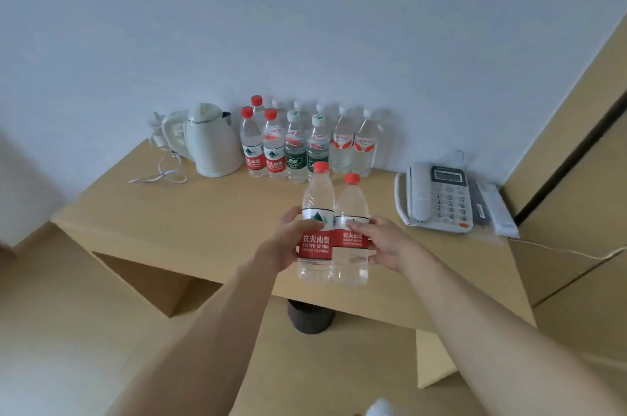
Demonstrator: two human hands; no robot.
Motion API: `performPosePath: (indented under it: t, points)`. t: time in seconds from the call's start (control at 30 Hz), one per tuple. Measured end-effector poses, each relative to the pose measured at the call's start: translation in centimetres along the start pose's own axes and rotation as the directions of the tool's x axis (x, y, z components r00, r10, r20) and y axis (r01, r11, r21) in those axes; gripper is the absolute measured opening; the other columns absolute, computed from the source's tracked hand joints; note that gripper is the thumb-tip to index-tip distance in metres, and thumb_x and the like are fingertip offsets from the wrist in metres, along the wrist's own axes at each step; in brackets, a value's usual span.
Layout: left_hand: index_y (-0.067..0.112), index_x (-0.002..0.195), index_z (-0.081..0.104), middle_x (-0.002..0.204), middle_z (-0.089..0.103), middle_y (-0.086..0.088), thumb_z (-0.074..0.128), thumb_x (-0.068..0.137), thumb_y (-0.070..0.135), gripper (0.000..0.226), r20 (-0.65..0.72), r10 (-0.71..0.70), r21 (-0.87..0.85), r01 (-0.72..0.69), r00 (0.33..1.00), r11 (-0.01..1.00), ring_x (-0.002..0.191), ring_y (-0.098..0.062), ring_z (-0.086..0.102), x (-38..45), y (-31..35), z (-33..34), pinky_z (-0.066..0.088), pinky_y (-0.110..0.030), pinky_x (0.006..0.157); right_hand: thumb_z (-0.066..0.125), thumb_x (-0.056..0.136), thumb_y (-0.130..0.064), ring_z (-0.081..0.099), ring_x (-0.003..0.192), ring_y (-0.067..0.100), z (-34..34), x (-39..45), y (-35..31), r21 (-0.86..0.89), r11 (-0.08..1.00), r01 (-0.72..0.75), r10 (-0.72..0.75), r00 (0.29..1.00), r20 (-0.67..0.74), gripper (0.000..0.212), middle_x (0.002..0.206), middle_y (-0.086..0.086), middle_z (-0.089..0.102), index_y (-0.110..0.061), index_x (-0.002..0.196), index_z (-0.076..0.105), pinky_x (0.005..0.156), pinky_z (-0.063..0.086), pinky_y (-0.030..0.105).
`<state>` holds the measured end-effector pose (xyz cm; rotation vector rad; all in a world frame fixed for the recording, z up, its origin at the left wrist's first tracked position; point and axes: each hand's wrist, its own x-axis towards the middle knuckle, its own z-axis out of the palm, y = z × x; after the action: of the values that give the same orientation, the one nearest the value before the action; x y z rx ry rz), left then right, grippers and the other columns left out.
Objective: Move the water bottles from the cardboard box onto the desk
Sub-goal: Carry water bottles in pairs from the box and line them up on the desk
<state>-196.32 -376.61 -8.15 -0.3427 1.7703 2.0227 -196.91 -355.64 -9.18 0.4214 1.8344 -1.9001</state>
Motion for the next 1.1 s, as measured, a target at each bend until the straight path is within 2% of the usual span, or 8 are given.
performPosePath:
  t: [0.13,0.33,0.47,0.6,0.73,0.83,0.97,1.1]
  points:
    - [0.013,0.128,0.055,0.108,0.066,-0.021,0.074,0.066,0.013,0.065,0.112,0.004,-0.01,-0.003,0.994,1.0,0.089,-0.033,0.063,4.3,1.0,3.2,0.055,-0.049,0.08,0.081,0.083,-0.024,0.069,0.105,0.03,-3.9,1.8,-0.3,0.063,0.998,0.031,-0.026,0.996,-0.08,0.04,0.103,0.01,0.073,-0.013,0.116,0.061,0.088,0.055,0.063]
    - [0.024,0.126,0.056,0.109,0.07,-0.016,0.076,0.065,0.016,0.065,0.163,0.007,0.037,-0.013,0.987,0.999,0.089,-0.03,0.068,9.7,2.7,4.8,0.056,-0.043,0.073,0.083,0.08,-0.018,0.071,0.105,0.031,-6.7,6.3,-1.7,0.152,0.987,0.051,-0.039,0.996,-0.082,0.05,0.111,0.013,0.074,-0.013,0.124,0.06,0.091,0.056,0.056]
    - [0.022,0.128,0.055,0.117,0.069,-0.017,0.076,0.07,0.011,0.063,0.149,0.037,0.038,-0.043,0.988,0.998,0.095,-0.031,0.067,12.3,3.7,4.1,0.057,-0.049,0.082,0.083,0.08,-0.014,0.074,0.098,0.026,-6.3,9.4,-3.3,0.172,0.981,0.09,-0.082,0.995,-0.054,0.051,0.11,0.01,0.075,-0.013,0.125,0.06,0.077,0.059,0.04]
    - [0.018,0.129,0.059,0.119,0.069,-0.018,0.076,0.066,0.014,0.065,0.177,0.048,0.067,-0.061,0.983,0.996,0.099,-0.03,0.068,13.6,4.1,3.2,0.056,-0.047,0.085,0.086,0.076,-0.016,0.075,0.095,0.022,-6.0,10.8,-3.6,0.162,0.984,0.074,-0.067,0.997,-0.048,0.052,0.106,0.003,0.076,-0.022,0.121,0.06,0.073,0.059,0.036]
    - [0.011,0.13,0.058,0.118,0.071,-0.015,0.078,0.064,0.015,0.07,0.205,0.14,0.176,-0.177,0.969,0.968,0.109,-0.032,0.068,14.9,4.8,2.1,0.055,-0.04,0.087,0.087,0.074,-0.012,0.075,0.093,0.014,-5.8,11.8,-4.5,0.094,0.99,0.108,-0.101,0.992,-0.08,0.057,0.101,-0.006,0.077,-0.029,0.12,0.059,0.073,0.056,0.03]
    - [0.008,0.132,0.056,0.12,0.071,-0.015,0.081,0.062,0.012,0.074,0.231,0.165,0.208,-0.214,0.959,0.954,0.113,-0.034,0.066,15.7,5.2,1.4,0.054,-0.048,0.098,0.09,0.07,-0.018,0.071,0.101,0.011,-5.3,11.8,-5.0,-0.038,0.992,0.118,-0.122,0.983,-0.134,0.062,0.108,-0.008,0.074,-0.03,0.122,0.058,0.078,0.054,0.028]
    - [0.015,0.131,0.056,0.121,0.069,-0.006,0.085,0.064,0.01,0.073,0.247,0.199,0.357,-0.28,0.948,0.891,0.112,-0.027,0.065,17.0,6.1,0.4,0.054,-0.042,0.095,0.091,0.066,-0.018,0.068,0.1,0.009,-4.6,12.3,-6.1,-0.203,0.968,0.147,-0.19,0.959,-0.213,0.062,0.107,-0.011,0.071,-0.028,0.116,0.056,0.071,0.05,0.02]
    - [0.027,0.129,0.058,0.118,0.068,0.01,0.089,0.067,0.007,0.072,0.233,0.262,0.483,-0.345,0.937,0.805,0.109,-0.017,0.064,18.0,6.1,-0.6,0.056,-0.042,0.093,0.089,0.062,-0.018,0.065,0.1,0.014,-3.7,12.8,-6.2,-0.375,0.919,0.125,-0.245,0.925,-0.292,0.066,0.107,-0.007,0.069,-0.026,0.115,0.051,0.078,0.05,0.029]
